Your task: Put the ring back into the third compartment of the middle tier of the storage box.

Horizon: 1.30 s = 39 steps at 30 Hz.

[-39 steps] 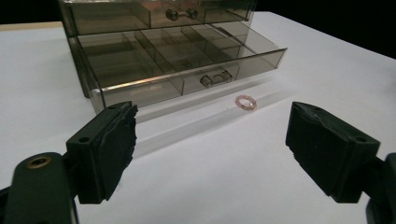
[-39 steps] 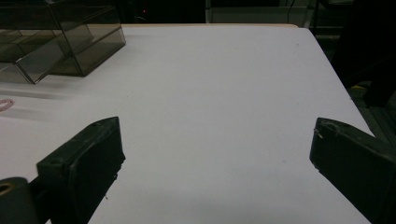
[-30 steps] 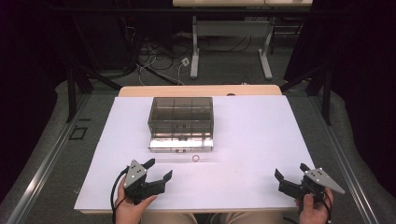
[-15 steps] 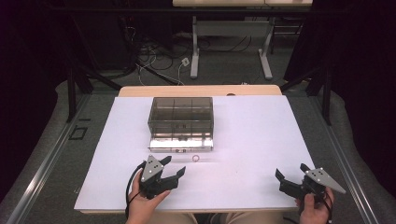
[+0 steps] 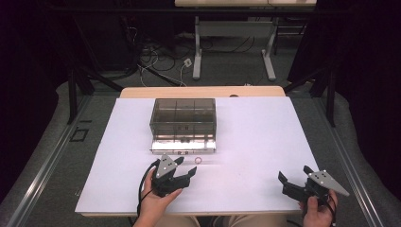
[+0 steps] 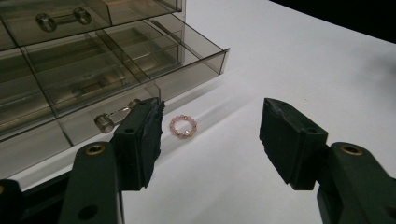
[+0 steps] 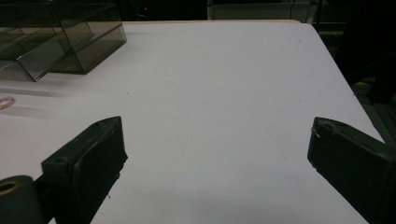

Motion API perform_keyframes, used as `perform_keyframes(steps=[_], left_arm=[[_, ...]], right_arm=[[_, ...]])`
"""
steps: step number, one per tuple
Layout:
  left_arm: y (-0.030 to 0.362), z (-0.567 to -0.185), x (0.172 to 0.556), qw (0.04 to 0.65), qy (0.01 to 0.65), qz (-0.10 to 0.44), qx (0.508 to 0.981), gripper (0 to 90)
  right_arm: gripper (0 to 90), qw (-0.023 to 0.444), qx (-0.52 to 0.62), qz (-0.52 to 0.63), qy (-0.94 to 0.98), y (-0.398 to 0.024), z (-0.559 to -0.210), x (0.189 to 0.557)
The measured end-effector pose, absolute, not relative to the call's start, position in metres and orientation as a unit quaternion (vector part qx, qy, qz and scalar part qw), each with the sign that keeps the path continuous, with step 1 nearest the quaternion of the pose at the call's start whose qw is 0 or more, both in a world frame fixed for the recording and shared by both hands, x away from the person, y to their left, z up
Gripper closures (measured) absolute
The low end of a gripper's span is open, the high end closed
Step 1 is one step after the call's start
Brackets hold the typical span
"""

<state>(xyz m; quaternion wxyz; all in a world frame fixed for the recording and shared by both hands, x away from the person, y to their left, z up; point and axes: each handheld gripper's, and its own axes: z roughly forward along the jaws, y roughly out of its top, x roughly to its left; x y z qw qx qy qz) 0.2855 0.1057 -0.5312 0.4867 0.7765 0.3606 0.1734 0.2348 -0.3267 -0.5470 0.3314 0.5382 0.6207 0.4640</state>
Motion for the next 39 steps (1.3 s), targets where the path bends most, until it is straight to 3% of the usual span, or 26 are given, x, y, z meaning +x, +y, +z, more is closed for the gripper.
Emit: perform_keyframes(steps=[13,39], left_arm=[[0.091,-0.535,0.299,0.476,0.388,0.138,0.777,47.6],[0.065,-0.541,0.322,0.432,0.411,0.116,0.795,67.9]], right_arm=[[4.0,0.333,0.539,0.454,0.626,-0.327,-0.547,0.235],[6.1,0.329,0.537,0.458,0.627,-0.327,-0.549,0.236]])
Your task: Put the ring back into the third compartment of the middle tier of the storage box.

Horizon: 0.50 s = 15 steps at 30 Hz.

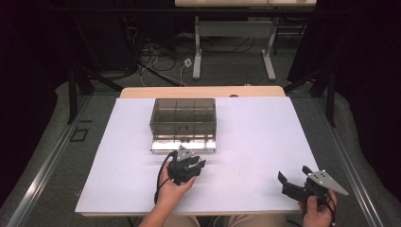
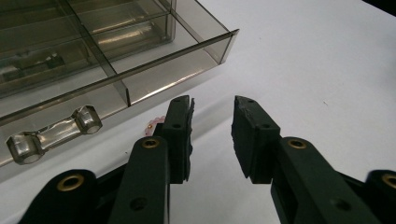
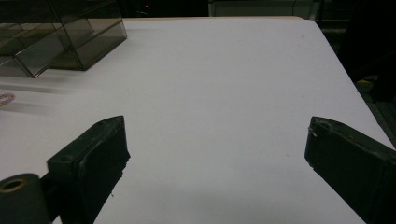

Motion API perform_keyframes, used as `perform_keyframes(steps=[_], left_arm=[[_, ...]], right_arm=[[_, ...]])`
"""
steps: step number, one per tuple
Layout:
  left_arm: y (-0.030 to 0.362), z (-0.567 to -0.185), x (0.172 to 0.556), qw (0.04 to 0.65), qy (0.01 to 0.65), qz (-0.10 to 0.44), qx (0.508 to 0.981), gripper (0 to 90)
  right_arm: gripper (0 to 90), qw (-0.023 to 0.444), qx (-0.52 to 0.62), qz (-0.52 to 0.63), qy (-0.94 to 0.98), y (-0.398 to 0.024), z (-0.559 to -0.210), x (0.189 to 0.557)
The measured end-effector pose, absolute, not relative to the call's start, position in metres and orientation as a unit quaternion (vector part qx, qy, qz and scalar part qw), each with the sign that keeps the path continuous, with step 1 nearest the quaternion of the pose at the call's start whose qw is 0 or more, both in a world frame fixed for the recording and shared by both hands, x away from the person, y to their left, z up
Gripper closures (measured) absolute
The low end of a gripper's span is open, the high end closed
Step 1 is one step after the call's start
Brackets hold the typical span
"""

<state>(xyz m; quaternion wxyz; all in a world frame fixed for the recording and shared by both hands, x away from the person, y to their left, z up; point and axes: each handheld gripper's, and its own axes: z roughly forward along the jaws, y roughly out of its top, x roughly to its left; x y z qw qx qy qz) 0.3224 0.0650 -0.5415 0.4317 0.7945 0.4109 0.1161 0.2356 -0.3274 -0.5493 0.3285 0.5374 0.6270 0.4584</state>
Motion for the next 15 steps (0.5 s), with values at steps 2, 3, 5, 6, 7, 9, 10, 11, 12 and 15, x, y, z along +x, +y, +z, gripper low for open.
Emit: perform_keyframes(steps=[2,3,5,6,7,9,10,11,12,15], left_arm=[[0.064,-0.542,0.325,0.427,0.415,0.111,0.796,68.8],[0.063,-0.543,0.325,0.427,0.418,0.114,0.794,69.0],[0.062,-0.544,0.327,0.423,0.421,0.112,0.795,69.6],[0.061,-0.545,0.327,0.420,0.423,0.114,0.795,69.7],[0.061,-0.545,0.328,0.417,0.421,0.117,0.797,69.8],[0.059,-0.548,0.330,0.409,0.419,0.122,0.801,70.0],[0.058,-0.549,0.330,0.407,0.421,0.122,0.802,70.0],[0.057,-0.550,0.331,0.405,0.422,0.123,0.802,70.0],[0.056,-0.551,0.331,0.400,0.426,0.120,0.803,70.1],[0.054,-0.554,0.333,0.396,0.429,0.126,0.802,70.6]], right_arm=[[6.2,0.330,0.539,0.456,0.627,-0.327,-0.549,0.236],[6.2,0.328,0.538,0.457,0.628,-0.327,-0.549,0.235],[6.2,0.326,0.539,0.455,0.629,-0.328,-0.549,0.235],[6.4,0.324,0.538,0.456,0.630,-0.328,-0.549,0.236],[6.6,0.327,0.537,0.456,0.630,-0.327,-0.550,0.236],[6.7,0.326,0.537,0.460,0.628,-0.327,-0.550,0.236],[6.7,0.326,0.537,0.460,0.628,-0.327,-0.550,0.236],[6.7,0.326,0.536,0.460,0.628,-0.327,-0.550,0.236],[6.7,0.325,0.539,0.458,0.628,-0.327,-0.550,0.236],[6.7,0.327,0.539,0.456,0.628,-0.327,-0.550,0.236]])
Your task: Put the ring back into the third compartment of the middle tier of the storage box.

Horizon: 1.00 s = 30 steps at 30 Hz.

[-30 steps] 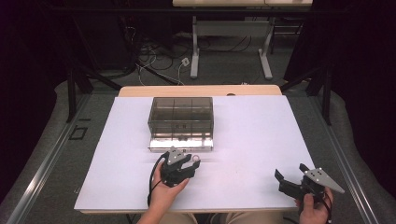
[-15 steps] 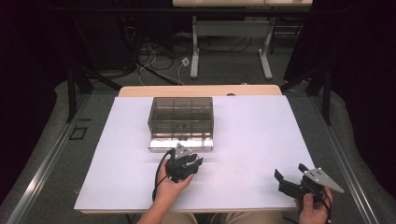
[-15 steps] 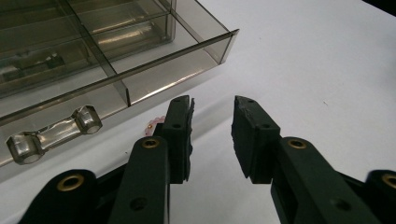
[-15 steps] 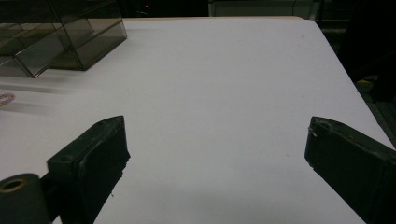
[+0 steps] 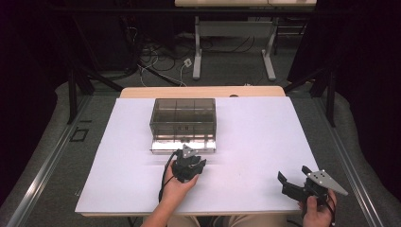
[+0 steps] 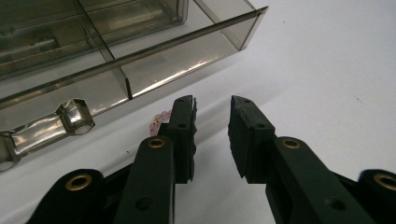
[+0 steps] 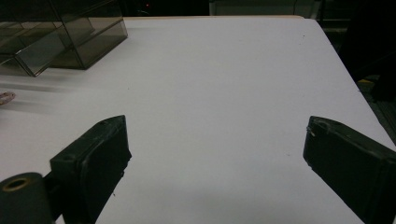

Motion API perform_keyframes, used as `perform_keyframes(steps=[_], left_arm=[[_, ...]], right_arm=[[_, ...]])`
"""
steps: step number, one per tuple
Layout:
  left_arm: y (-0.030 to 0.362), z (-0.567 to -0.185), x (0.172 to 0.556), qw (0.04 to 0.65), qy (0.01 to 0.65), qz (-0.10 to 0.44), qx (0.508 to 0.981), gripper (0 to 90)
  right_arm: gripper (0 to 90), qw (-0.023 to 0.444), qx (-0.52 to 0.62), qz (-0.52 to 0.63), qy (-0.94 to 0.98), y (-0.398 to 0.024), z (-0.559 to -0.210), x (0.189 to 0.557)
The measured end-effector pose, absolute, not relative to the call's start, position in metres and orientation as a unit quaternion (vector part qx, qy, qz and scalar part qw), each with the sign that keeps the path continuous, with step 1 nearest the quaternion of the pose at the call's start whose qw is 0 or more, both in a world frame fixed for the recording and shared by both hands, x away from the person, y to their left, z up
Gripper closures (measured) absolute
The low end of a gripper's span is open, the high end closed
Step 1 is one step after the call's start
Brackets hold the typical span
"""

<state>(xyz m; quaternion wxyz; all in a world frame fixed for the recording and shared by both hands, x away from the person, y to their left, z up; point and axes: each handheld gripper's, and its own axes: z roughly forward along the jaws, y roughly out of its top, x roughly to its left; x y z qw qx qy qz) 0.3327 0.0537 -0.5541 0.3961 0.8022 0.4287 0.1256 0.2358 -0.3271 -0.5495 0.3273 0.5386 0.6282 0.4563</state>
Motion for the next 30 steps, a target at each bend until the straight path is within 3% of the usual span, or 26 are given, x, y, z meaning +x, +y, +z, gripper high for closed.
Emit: perform_keyframes(steps=[30], left_arm=[[0.046,-0.566,0.342,0.386,0.466,0.141,0.784,72.9]], right_arm=[[6.7,0.322,0.540,0.457,0.629,-0.327,-0.550,0.236]])
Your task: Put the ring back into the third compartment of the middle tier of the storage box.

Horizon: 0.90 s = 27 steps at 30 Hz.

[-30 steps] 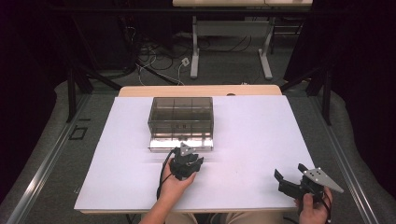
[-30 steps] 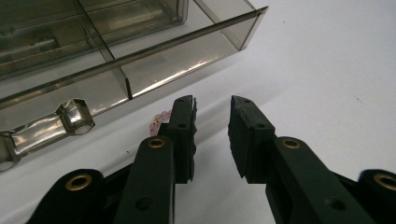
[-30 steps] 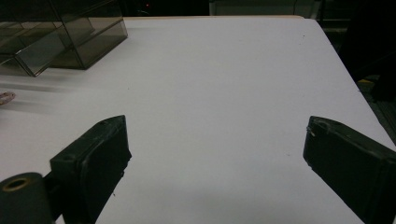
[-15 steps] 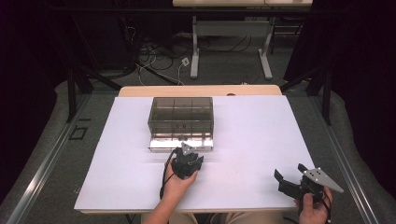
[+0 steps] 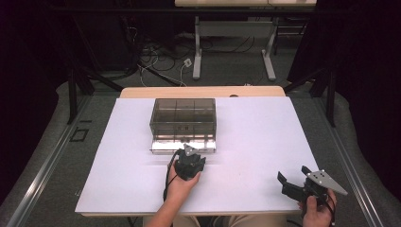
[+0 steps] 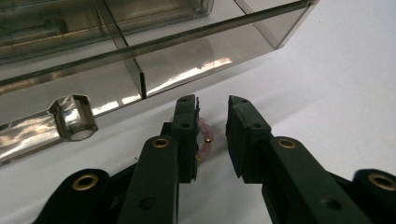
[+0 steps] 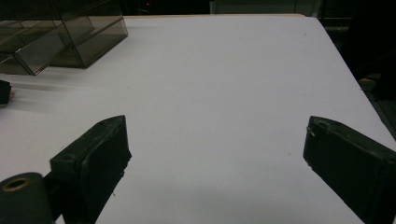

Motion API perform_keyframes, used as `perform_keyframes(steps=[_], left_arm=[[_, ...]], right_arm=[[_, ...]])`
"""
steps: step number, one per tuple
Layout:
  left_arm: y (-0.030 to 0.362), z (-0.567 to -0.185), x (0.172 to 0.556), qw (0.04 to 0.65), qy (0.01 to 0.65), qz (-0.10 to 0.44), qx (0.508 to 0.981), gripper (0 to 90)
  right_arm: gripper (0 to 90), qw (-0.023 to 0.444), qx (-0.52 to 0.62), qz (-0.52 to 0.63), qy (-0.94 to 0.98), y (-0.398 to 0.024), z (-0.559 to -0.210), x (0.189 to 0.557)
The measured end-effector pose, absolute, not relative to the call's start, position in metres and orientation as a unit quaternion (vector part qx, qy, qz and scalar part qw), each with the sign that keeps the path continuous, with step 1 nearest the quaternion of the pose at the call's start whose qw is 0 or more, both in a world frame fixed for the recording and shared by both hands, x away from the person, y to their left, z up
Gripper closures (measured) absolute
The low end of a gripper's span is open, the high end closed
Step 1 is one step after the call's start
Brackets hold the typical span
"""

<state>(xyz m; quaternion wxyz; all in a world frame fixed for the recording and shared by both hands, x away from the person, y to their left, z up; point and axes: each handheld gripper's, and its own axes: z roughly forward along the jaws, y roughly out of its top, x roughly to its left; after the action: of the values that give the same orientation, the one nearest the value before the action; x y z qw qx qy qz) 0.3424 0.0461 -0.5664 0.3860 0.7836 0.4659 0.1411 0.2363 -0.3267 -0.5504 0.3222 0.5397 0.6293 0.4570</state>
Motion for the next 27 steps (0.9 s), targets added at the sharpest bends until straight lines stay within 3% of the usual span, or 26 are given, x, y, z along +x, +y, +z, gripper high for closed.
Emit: perform_keyframes(steps=[27], left_arm=[[0.0482,-0.5667,0.3459,0.385,0.480,0.134,0.776,84.9]], right_arm=[[6.7,0.324,0.541,0.455,0.629,-0.3275,-0.5504,0.2364]])
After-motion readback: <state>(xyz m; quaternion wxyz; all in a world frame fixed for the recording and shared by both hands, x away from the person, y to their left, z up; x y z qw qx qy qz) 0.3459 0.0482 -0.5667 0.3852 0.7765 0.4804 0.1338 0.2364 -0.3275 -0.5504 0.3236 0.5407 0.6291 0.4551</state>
